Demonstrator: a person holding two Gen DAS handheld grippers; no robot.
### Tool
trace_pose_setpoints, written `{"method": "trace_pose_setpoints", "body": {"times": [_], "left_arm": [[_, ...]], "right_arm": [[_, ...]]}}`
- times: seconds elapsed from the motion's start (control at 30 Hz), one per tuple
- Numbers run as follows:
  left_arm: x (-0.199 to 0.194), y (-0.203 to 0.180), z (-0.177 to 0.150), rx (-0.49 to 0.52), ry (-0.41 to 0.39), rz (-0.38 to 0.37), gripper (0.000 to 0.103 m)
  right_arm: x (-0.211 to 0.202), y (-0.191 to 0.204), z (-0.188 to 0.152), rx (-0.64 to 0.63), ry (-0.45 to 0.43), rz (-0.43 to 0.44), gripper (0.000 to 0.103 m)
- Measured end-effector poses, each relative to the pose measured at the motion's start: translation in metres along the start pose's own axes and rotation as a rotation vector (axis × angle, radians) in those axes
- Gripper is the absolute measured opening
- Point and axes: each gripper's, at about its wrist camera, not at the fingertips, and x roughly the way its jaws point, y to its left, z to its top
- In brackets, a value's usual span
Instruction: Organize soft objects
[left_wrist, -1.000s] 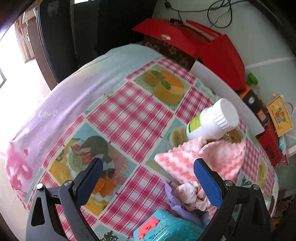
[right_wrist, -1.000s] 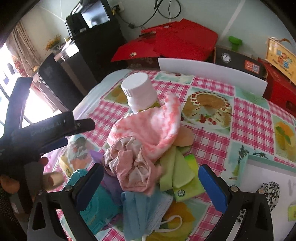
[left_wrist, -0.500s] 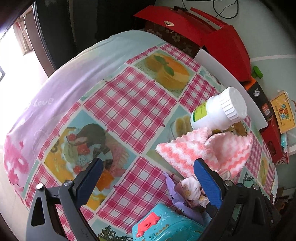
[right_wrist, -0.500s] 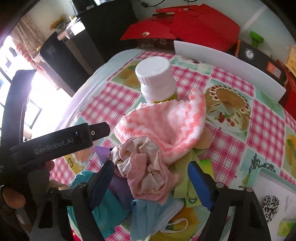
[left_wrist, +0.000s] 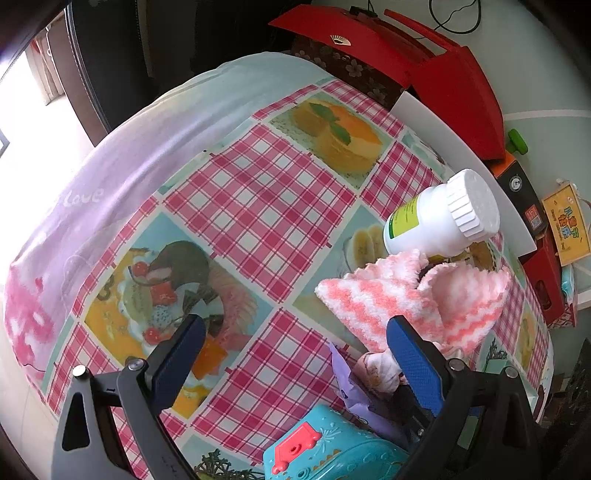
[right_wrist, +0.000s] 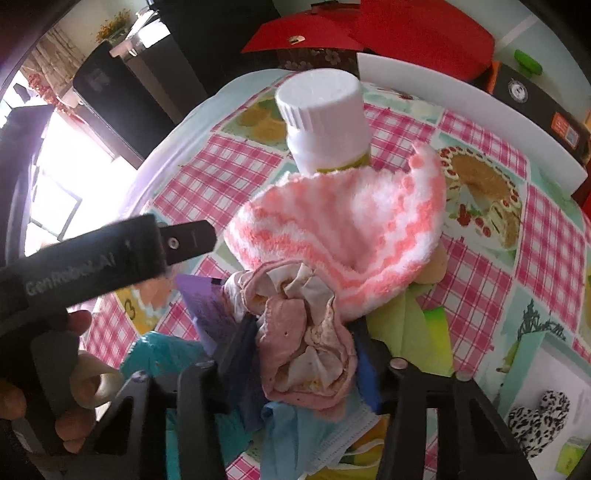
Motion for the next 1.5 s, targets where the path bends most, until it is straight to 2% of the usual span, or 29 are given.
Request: {"method": "trace_pose_setpoints", "body": {"times": [0.07,0.2,0.27,0.43,1.0,1.23,1.33,1.5], "left_arm": [[0.0,0.0,0.0,0.0,-0.003,-0.002,0.098],[0.0,-0.002,0.0,0.006,-0.003,-0.009,0.098],[0.001,-0.003,-0.001,0.01,-0.001,-0.024,0.098],[0.0,-0.004,-0.001,0.015,-0.004,-0.051,0.098],[-0.011,-0.034,-0.003,0.097,-0.042,-0.096,0.098],[-0.01,-0.061,-0.006,0.18,-0.04,-0.09,0.097],[-0.007,-0.074,-0.007,0.21,-0.034,-0.084,0.097],[-0.002,-0.093,-0.01,0.253,-0.023,-0.048,0.096]], "right_arm": [[-0.003,-0.005,-0.003,0.026,-0.018,0.008,0.043],[-0.01,-0.012,-0.01,0.064,-0.063,0.025,0.037],[-0.016,-0.016,-0.014,0.08,-0.088,0.031,0.03],[-0.023,-0.018,-0.022,0.099,-0.125,0.036,0.025],[-0.073,-0.033,-0.04,0.175,-0.3,0.085,0.022],[-0.105,-0.056,-0.055,0.227,-0.355,0.022,0.022],[-0.118,-0.072,-0.068,0.269,-0.369,-0.017,0.022],[-0.143,-0.101,-0.096,0.368,-0.411,-0.033,0.022]]}}
